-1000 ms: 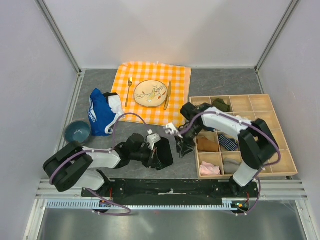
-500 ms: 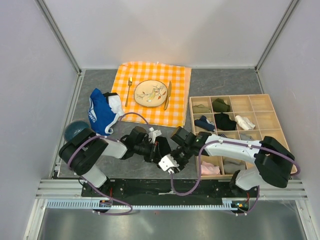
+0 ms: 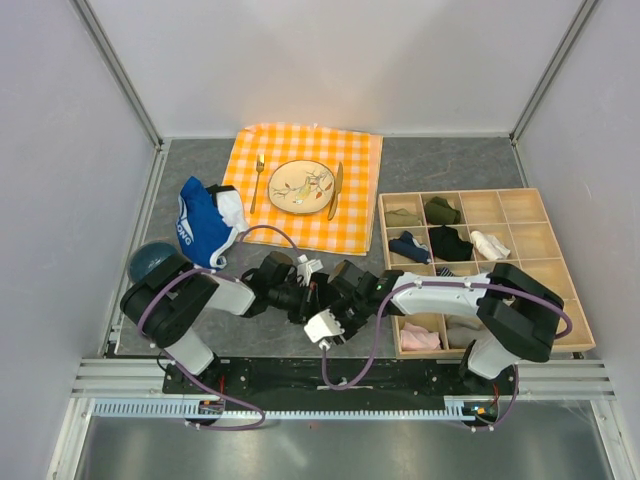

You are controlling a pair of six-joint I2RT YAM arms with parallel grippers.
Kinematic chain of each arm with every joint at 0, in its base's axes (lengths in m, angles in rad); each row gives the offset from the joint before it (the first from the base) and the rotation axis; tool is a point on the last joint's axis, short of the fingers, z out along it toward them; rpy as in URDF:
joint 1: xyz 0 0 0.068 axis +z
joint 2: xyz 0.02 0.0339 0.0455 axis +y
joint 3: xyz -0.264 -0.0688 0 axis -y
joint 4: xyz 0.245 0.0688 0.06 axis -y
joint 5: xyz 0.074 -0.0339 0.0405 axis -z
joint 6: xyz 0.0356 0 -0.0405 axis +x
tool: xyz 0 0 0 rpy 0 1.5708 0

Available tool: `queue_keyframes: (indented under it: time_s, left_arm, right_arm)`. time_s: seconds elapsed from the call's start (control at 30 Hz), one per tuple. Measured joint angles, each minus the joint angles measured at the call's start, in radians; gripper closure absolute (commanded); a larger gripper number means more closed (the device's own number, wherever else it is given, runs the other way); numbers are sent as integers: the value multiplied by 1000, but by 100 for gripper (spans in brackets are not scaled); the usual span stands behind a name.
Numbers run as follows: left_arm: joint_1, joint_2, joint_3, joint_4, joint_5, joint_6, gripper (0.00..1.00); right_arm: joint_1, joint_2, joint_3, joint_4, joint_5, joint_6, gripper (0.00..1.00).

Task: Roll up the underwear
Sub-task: Roll the underwear to the center of the board.

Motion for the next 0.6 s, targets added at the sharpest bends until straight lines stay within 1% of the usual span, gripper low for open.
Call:
queue_keyframes:
  time_s: [0.1, 0.13, 0.23, 0.27, 0.37, 0.4, 0.47, 0.6]
  left_arm:
    - [10, -5, -4, 3, -2, -10, 93]
    - [14, -10, -8, 3, -5, -14, 93]
    - [35, -47, -35, 8, -20, -32, 84]
    - [41, -63, -46, 10, -24, -37, 78]
    - [61, -139, -85, 15, -52, -52, 69]
    - [67, -180, -100, 16, -66, -53, 68]
    - [72, -280, -134, 23, -98, -55, 63]
    - [63, -521, -209, 46, -185, -46, 58]
  right_arm:
    - [0, 9, 1, 16, 8, 6, 64]
    - [0, 12, 1, 21, 9, 5, 70]
    - [0, 32, 14, 34, 17, 0, 82]
    - [0, 44, 25, 33, 18, 0, 83]
    - [0, 76, 61, 21, 20, 3, 87]
    - [-1, 83, 72, 10, 19, 5, 88]
    - [-7, 95, 93, -15, 10, 6, 89]
    - [-53, 126, 144, -93, -63, 13, 89]
